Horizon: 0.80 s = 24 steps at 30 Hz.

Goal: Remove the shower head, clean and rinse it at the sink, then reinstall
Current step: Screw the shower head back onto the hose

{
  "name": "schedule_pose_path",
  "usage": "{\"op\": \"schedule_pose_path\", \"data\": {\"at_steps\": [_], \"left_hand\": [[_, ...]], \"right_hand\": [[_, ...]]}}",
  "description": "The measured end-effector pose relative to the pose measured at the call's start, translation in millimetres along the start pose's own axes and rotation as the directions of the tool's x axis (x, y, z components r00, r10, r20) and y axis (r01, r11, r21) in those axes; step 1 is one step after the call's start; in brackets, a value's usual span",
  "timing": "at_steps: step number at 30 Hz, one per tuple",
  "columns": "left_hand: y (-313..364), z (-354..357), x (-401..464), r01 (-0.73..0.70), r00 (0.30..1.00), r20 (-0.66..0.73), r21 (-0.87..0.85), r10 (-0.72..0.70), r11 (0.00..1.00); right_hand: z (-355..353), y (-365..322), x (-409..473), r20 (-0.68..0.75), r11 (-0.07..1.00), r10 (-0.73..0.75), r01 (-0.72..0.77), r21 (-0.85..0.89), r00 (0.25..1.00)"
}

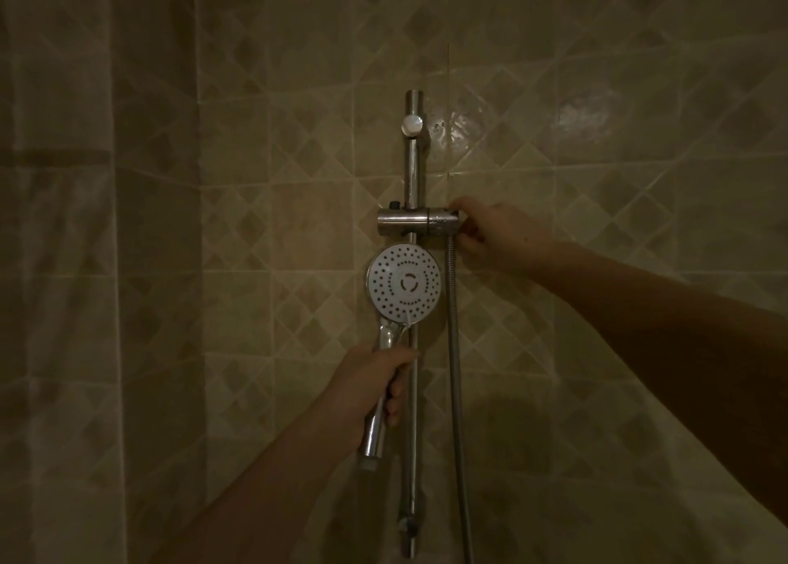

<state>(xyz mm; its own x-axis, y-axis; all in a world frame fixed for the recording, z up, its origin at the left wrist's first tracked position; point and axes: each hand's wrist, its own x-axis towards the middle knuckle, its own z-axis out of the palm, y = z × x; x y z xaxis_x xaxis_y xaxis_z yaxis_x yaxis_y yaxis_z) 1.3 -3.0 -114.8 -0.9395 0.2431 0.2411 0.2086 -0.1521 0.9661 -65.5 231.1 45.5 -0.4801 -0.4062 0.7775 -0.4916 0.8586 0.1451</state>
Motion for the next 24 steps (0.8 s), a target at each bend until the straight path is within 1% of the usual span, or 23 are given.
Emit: {"op": "schedule_pose_path", "data": {"at_steps": [3,7,11,15,17,18,19,20,23,24], "left_hand": [[-0.9,-2.3,-1.2,0.010,1.000,0.006,0.031,-0.010,0.999],[-0.8,-2.1,1.0,0.022,1.000,-0.015,0.072,-0.021,0.997],[2.9,1.9,6.9,0.034,0.999,-0.027,0.051,-0.032,0.998],[7.1,8.9,12.5,0.021,1.000,-0.023,0.055,-0.020,0.998],[8.9,11.7,14.7,0.020,1.000,-0.019,0.055,-0.019,0.998],[9.1,12.8,15.5,0.023,1.000,-0.016,0.054,-0.022,0.998],[9.3,13.9,16.5,0.024,1.000,-0.014,0.053,-0.023,0.998],[9.2,15.0,17.6,0.025,1.000,-0.013,0.055,-0.025,0.998],[7.0,18.8,20.0,0.040,0.999,-0.034,0.062,-0.038,0.997],[5.7,20.6,19.9,0.046,0.998,-0.038,0.061,-0.044,0.997]], "right_hand": [[-7.9,2.2,3.1,0.051,0.998,-0.048,0.051,-0.047,0.998],[-19.3,-2.8,15.7,0.125,0.987,-0.062,0.079,-0.142,0.990],[-26.2,-4.4,15.5,0.152,0.977,-0.124,0.147,-0.153,0.981],[-22.3,-8.2,8.8,0.117,0.984,-0.111,0.126,-0.129,0.987],[-28.1,-8.3,17.9,0.014,0.993,-0.064,0.065,-0.100,0.998],[-32.9,-8.3,25.9,-0.054,0.996,-0.049,0.045,-0.077,0.997],[-38.7,-8.8,34.7,-0.090,0.997,-0.044,0.038,-0.067,0.995],[-44.3,-10.8,42.4,-0.075,0.997,-0.044,0.039,-0.071,0.996],[-48.4,-23.7,53.7,0.158,0.979,-0.100,0.126,-0.162,0.982],[-45.7,-25.9,53.6,0.199,0.980,-0.093,0.126,-0.156,0.976]]}}
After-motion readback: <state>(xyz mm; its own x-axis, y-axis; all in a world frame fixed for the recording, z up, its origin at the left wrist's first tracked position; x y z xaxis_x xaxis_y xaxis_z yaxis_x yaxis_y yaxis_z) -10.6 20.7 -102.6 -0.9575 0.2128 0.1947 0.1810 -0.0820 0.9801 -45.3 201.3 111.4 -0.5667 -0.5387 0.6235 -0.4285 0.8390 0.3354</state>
